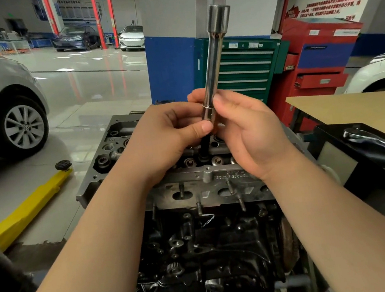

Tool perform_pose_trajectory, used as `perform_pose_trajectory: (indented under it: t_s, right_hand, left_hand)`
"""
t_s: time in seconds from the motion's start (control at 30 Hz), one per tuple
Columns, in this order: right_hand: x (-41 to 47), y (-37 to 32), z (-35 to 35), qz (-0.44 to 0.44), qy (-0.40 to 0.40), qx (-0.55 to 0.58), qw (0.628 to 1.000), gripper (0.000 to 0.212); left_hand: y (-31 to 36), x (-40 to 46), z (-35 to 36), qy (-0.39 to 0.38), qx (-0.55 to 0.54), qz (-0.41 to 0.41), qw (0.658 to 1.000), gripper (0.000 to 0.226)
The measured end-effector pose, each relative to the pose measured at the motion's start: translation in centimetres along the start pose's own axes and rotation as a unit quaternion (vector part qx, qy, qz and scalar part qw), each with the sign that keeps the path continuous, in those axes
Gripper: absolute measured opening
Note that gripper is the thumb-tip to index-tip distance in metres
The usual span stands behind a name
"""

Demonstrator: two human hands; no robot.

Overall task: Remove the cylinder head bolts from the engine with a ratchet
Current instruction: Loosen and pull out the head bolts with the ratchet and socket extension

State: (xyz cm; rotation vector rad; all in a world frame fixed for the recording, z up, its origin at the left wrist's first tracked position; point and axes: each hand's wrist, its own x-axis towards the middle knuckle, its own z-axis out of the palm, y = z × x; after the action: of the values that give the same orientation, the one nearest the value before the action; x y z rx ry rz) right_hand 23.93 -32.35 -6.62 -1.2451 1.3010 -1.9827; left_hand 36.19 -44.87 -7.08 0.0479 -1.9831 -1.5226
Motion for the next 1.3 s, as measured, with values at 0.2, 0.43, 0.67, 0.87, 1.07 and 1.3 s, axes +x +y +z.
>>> perform_pose_trajectory:
  t_s: [0.2, 0.43, 0.67, 0.87, 1.07, 1.3]
  right_hand:
    - [0.18, 0.31, 0.49, -0.029, 0.018, -0.015, 0.999, 0.016]
    - [-0.01, 0.03, 0.12, 0.001, 0.007, 0.031, 0.999, 0.034]
    - [0.24, 0.27, 0.60, -0.023, 0.003, 0.002, 1.000, 0.024]
    - [0.03, 0.29, 0.22, -0.027, -0.016, 0.002, 1.000, 0.022]
    - [0.36, 0.44, 0.54, -0.038, 0.006, -0.018, 0.999, 0.022]
    - [0.04, 0.33, 0.24, -0.024, -0.001, -0.008, 1.000, 0.022]
  left_hand:
    - [0.29, -0.03, 0.33, 0.030, 0.020, 0.029, 0.999, 0.036]
    - [0.03, -0.16, 0.11, 0.028, -0.027, 0.007, 0.999, 0.020]
    - [0.25, -0.05, 0.35, 0.069, -0.003, 0.034, 0.997, 0.036]
    - [0.39, -0.24, 0.30, 0.023, -0.053, 0.015, 0.998, 0.030]
    - [0.48, -0.14, 0.67, 0.055, 0.028, 0.033, 0.998, 0.033]
    - [0.60, -0.25, 0.07, -0.002, -0.062, -0.006, 0.998, 0.032]
